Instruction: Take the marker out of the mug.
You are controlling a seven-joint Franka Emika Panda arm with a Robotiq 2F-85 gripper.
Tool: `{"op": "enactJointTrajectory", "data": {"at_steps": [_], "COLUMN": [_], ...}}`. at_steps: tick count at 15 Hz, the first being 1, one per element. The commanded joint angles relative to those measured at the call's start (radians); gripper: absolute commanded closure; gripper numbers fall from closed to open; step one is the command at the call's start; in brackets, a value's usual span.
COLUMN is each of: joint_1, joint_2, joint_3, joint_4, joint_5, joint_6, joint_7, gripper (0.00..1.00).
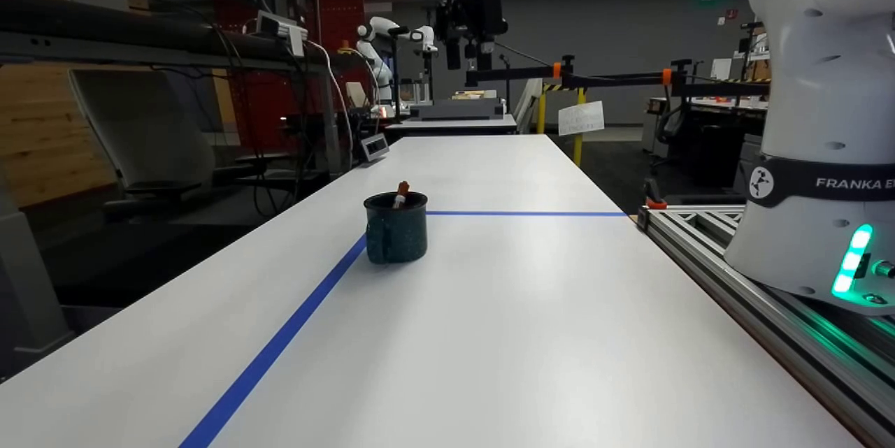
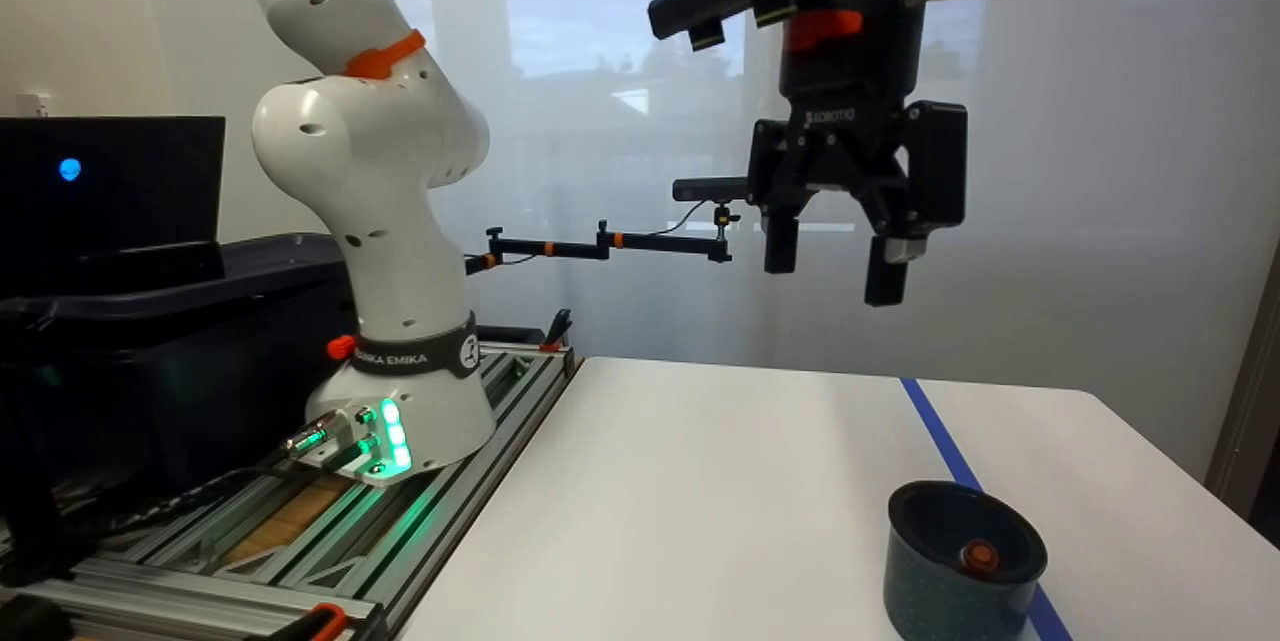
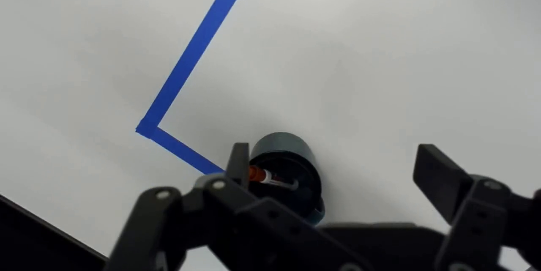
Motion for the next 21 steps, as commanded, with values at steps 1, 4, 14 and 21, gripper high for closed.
{"op": "enactJointTrajectory", "data": {"at_steps": [1, 4, 14, 21], "joint_1": [-0.024, -0.032, -0.077, -0.059], "joint_2": [0.001, -0.010, 0.033, 0.219], "joint_3": [0.020, 0.017, 0.131, 0.087], "joint_4": [0.001, 0.001, 0.008, 0.016], "joint_5": [0.009, 0.009, -0.540, -0.572], "joint_6": [-0.001, -0.002, 0.067, 0.440], "joint_7": [-0.007, -0.007, 0.062, -0.019], "gripper": [0.00, 0.00, 0.00, 0.00]}}
